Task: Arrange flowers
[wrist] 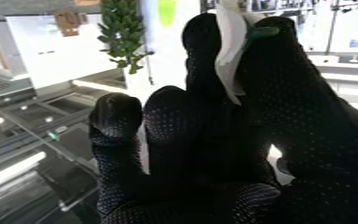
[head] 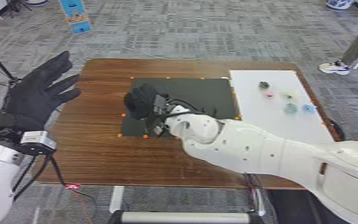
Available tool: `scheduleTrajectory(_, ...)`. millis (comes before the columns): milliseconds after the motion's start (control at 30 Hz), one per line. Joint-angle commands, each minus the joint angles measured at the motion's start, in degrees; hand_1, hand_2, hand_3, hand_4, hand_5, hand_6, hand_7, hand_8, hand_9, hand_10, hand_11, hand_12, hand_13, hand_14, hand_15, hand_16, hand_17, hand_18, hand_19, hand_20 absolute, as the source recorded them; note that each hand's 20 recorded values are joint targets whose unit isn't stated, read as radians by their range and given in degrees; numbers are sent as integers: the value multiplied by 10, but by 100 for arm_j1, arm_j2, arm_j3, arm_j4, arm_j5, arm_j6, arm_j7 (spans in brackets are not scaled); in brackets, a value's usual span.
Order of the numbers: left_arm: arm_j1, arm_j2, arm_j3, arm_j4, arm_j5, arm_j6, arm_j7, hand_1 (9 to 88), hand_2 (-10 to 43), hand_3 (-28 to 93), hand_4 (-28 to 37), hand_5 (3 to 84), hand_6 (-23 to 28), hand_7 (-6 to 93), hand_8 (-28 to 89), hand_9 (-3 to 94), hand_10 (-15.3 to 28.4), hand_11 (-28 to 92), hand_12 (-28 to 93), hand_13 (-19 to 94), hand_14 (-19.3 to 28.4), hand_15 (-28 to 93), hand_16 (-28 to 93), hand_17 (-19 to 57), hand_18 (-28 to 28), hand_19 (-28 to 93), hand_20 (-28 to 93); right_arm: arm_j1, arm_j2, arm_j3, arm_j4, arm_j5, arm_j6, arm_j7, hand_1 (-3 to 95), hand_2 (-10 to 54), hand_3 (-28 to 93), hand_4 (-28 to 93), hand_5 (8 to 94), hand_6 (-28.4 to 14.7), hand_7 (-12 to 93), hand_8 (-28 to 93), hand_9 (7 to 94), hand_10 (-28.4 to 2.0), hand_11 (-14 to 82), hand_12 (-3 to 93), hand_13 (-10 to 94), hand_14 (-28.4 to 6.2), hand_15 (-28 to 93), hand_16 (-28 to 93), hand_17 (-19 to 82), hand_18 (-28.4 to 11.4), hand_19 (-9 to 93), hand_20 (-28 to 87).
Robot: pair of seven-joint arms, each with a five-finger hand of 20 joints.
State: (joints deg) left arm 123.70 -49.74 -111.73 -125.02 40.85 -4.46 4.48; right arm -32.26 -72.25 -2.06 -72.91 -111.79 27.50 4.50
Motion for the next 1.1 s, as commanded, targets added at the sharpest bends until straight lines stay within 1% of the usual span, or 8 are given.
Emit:
scheduleTrajectory(33,-84,36,47,26,-4,-53,-37,213,-71,650,-283,210,33,85,-47,165,92,42,218,142,163,46,59,-165,272,393,38,92,-209,-79,50,-122,342,174,568,-95,704,-283,703,64,488,-61,805,-33,270,470,657,-45,787,379,335,-183,861,597)
scheduleTrajectory(367,-184,62,130,68,1,-39,-54,216,-63,645,-283,210,37,75,-42,165,99,33,222,142,172,47,61,-169,280,400,30,33,-243,19,89,-163,352,208,565,-95,702,-283,692,71,479,-63,808,-28,235,457,653,-43,792,367,335,-182,860,598)
scheduleTrajectory(500,-220,64,150,81,-4,-55,-69,216,-61,645,-283,209,39,73,-41,165,101,27,222,142,175,46,60,-170,283,403,28,26,-226,18,33,-208,330,253,556,-95,684,-283,671,71,462,-65,805,-25,195,436,650,-42,793,365,333,-182,861,599)
scheduleTrajectory(667,-155,50,103,49,-2,-48,-54,216,-59,643,-283,209,39,71,-40,165,100,23,224,141,177,44,61,-172,283,404,25,15,-205,50,-4,-328,188,347,551,-95,656,-283,636,72,433,-79,791,-23,130,392,634,-42,790,360,325,-180,856,599)
scheduleTrajectory(833,-120,31,73,39,-9,-68,-52,217,-59,643,-283,209,39,72,-40,164,99,22,228,141,175,43,61,-171,281,403,23,5,-174,45,-20,-314,166,382,527,-95,695,-283,627,71,430,-77,786,-25,116,388,630,-41,790,354,322,-179,853,600)
scheduleTrajectory(900,-120,30,69,42,-8,-75,-57,216,-61,644,-283,209,38,73,-40,165,98,24,229,141,173,43,62,-169,278,401,23,-4,-173,69,-22,-301,126,356,535,-95,679,-283,627,70,431,-75,787,-26,115,389,629,-41,791,354,322,-179,853,600)
scheduleTrajectory(967,-129,30,88,41,-5,-43,-45,215,-63,647,-283,209,37,74,-40,165,97,27,231,142,172,44,62,-168,277,399,23,-15,-179,89,-17,-286,121,303,538,-95,643,-283,625,68,428,-73,784,-27,109,384,629,-42,790,354,320,-178,852,601)
scheduleTrajectory(1100,-159,44,100,58,-10,-58,-52,218,-62,642,-283,210,34,80,-42,166,96,33,233,143,168,48,64,-167,274,398,24,-23,-166,136,-55,-362,9,318,549,-95,591,-283,618,64,417,-70,778,-27,98,373,627,-43,789,353,318,-179,851,602)
